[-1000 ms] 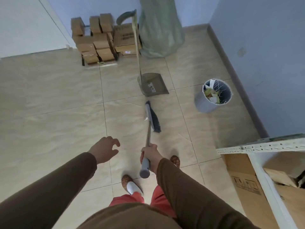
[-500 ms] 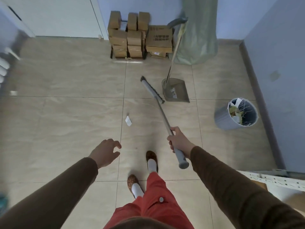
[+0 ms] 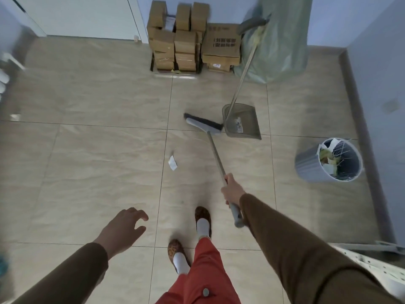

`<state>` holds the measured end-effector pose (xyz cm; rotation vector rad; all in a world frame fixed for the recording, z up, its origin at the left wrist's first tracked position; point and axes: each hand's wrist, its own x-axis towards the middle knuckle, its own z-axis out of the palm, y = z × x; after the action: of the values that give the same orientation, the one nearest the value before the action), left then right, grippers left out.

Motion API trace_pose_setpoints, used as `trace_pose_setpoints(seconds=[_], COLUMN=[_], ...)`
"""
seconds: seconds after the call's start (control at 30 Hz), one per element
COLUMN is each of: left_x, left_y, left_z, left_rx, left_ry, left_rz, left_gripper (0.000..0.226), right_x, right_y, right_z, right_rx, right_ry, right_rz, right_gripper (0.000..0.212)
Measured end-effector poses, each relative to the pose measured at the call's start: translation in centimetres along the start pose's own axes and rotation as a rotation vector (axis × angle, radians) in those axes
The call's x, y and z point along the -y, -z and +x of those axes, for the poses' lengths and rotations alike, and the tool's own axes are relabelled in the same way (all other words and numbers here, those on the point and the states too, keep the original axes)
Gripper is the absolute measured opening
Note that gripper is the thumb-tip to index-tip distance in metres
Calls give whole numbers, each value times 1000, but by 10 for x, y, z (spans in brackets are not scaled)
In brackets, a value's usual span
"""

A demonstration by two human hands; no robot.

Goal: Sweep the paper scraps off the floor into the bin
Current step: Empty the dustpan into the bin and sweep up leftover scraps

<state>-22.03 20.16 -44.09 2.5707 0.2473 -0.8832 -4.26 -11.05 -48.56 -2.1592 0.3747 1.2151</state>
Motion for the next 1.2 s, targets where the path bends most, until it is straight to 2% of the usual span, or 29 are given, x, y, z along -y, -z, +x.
trace_pose_setpoints(seconds=[0.2,0.37,0.47,0.53,0.63,0.7,0.77,0.9,1.03,1.2], left_x=[-16,-19,-10,-2,8,12,15,19,19,7], left_y=[17,24,22,20,17,14,10,4,0,-5], left_z=[8,1,-10,-16,-25,-30,-33,-38,-41,-40], left_rx=[8,-6,1,1,3,5,-6,-23,-8,33], left_ry=[-14,2,19,30,41,37,26,2,-4,-13], left_rz=[23,14,33,41,60,89,113,144,159,164], left_gripper=[28,28,28,27,27,26,26,26,26,27], right_x=[-35,-46,-34,-12,33,57,76,82,20,-76], right_y=[-12,-22,-38,-49,-74,-93,-107,-109,-56,0], right_z=[-96,-176,-202,-199,-175,-144,-112,-67,-60,-105], right_rx=[135,160,242,342,680,802,803,712,575,360], right_ry=[-37,54,102,75,-80,-153,-190,-233,-247,-315], right_rz=[280,384,572,748,1035,1197,1340,1461,1508,1563], right_gripper=[41,43,45,41,5,20,19,21,24,20])
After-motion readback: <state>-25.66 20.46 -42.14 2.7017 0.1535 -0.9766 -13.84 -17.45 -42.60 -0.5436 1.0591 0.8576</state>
